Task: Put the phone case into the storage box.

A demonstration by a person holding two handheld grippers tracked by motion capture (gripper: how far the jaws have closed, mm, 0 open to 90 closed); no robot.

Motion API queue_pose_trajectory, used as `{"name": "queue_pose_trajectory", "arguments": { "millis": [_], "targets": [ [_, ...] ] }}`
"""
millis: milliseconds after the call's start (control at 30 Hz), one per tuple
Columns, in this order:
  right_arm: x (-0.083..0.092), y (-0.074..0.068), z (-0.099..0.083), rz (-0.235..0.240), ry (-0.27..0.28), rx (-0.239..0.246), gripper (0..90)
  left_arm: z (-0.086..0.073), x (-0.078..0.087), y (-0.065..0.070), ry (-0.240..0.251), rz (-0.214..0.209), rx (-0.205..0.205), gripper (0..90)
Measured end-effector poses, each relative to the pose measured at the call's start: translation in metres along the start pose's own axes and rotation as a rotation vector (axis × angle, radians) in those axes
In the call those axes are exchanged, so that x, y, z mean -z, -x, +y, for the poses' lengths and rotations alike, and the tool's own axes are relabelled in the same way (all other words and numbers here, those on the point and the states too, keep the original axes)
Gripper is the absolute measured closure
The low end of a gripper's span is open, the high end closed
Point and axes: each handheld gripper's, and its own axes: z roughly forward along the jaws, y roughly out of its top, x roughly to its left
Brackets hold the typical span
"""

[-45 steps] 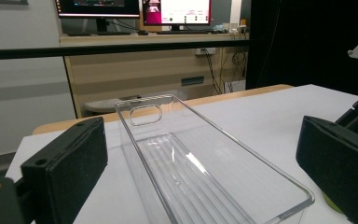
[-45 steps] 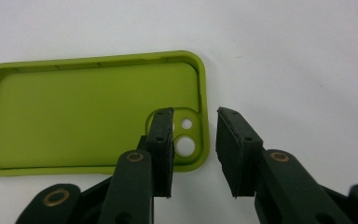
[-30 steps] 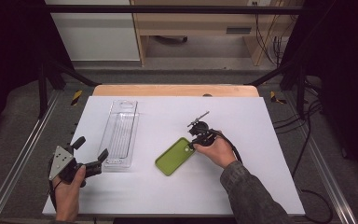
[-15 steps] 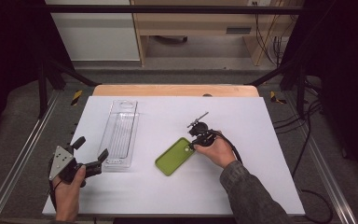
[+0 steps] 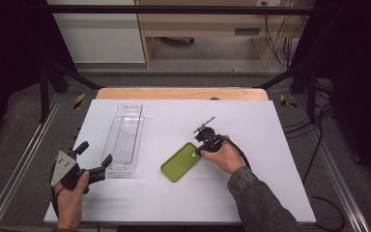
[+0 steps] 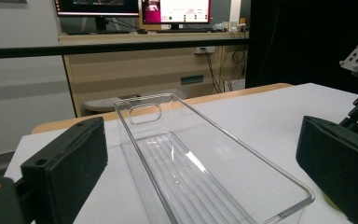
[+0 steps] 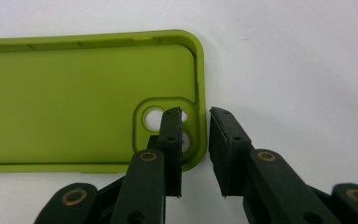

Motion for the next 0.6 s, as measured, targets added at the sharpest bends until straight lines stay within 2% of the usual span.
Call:
{"name": "queue_pose_trajectory", "arguments": {
  "millis": [600],
  "targets": [
    [-0.0012, 0.0007, 0.0, -0.007, -0.004, 0.01, 76.5, -0.0001, -0.0002, 0.0, -0.002, 0.0, -0.001, 1.7]
  ]
}}
